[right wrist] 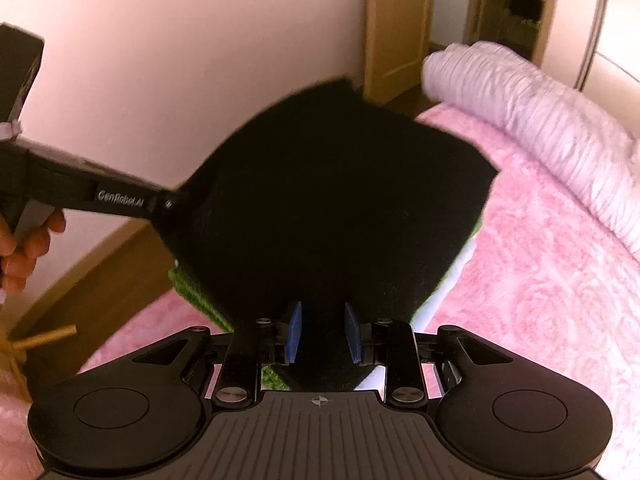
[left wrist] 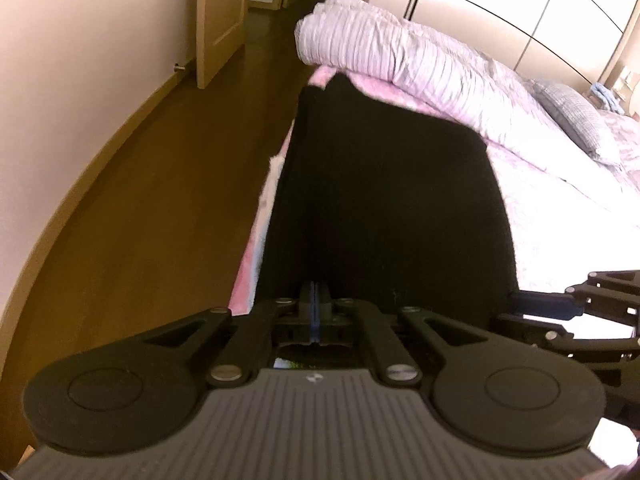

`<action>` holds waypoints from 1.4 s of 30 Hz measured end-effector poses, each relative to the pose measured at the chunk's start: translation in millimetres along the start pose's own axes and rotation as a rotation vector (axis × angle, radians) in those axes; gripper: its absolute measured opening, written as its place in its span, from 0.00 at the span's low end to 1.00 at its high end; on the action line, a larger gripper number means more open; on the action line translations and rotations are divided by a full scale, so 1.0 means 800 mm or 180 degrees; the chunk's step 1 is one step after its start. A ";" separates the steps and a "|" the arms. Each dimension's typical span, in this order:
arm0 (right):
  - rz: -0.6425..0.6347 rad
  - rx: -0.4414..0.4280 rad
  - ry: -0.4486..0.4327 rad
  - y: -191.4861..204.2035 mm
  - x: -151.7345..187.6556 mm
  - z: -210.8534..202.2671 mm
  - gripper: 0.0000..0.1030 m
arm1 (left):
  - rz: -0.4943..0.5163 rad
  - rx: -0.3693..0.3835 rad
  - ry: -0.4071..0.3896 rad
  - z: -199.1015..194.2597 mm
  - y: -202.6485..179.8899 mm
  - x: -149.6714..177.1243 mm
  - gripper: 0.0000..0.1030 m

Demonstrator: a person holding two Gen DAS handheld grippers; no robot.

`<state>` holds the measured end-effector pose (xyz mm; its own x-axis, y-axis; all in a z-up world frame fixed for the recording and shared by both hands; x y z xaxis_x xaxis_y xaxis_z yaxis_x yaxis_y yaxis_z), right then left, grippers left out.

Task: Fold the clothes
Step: 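Lower the black bundle onto the green towel with both grippers, then open both grippers and withdraw from the stack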

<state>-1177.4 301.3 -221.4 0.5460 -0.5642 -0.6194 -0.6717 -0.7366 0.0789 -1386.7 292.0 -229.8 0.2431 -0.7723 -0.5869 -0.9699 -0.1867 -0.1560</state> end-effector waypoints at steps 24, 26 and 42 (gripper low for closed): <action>0.0728 -0.0480 -0.0387 -0.086 0.003 -0.207 0.43 | -0.0353 -0.0853 -0.0339 -0.230 -0.167 0.066 0.33; 0.0684 -0.0507 -0.0383 -0.096 0.006 -0.228 0.44 | -0.0408 -0.0892 -0.0406 -0.242 -0.188 0.073 0.40; -0.0257 -0.0485 -0.0459 -0.173 0.105 -0.345 0.46 | -0.0839 -0.1603 -0.0594 -0.302 -0.394 0.143 0.48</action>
<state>-900.5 253.1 -68.7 0.5103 -0.4498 -0.7330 -0.5392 -0.8313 0.1348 -1056.0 116.0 -56.0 0.4299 -0.5494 -0.7165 -0.7513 -0.6578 0.0536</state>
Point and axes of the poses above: each gripper's, at about its wrist camera, not at the fingertips, and z roughly the way its jaws point, y to its left, x to its underside, the point moved 1 cm from there along z, roughly the way its jaws point, and after that the axes turned 2 degrees about z, right-handed, at the moved point
